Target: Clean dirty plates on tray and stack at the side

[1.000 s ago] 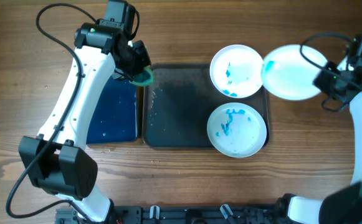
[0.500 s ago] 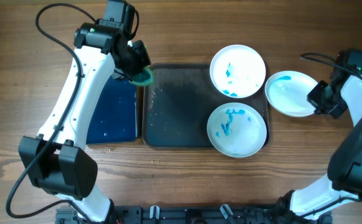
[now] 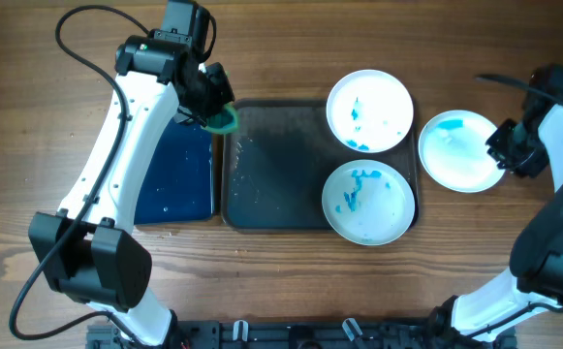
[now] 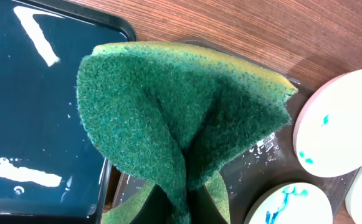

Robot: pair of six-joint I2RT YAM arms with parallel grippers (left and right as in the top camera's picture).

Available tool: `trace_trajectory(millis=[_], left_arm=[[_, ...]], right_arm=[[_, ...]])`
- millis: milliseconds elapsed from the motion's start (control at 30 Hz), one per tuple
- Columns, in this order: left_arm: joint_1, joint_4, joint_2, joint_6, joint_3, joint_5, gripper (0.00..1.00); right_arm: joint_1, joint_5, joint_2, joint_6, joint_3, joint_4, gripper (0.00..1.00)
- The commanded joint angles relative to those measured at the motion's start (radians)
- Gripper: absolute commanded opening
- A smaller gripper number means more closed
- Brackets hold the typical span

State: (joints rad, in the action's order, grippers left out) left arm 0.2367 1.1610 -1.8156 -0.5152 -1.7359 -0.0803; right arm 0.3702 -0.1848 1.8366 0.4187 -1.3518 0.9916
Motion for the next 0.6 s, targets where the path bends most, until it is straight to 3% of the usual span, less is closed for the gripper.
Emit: trace_trajectory(millis=[0, 233, 367, 567], left_arm=[[0.003, -0.006, 0.002, -0.016, 0.004, -0.005, 0.04], [0.003, 0.048, 0.002, -0.013, 0.004, -0.014, 0.04], [0.004, 0.074, 0.002, -0.013, 0.004, -0.014, 0.04], [0.003, 0.068, 0.002, -0.013, 0.004, -0.013, 0.04]], right_arm=[[-0.005, 0.089, -0.004, -0.087, -0.095, 0.058, 0.35], [-0.094, 0.553, -0.034, -0.402, -0.125, 0.221, 0.4], [-0.208, 0.498, -0.034, -0.404, -0.055, 0.272, 0.4], [-0.325, 0.318, -0.034, -0.276, 0.071, 0.216, 0.38]])
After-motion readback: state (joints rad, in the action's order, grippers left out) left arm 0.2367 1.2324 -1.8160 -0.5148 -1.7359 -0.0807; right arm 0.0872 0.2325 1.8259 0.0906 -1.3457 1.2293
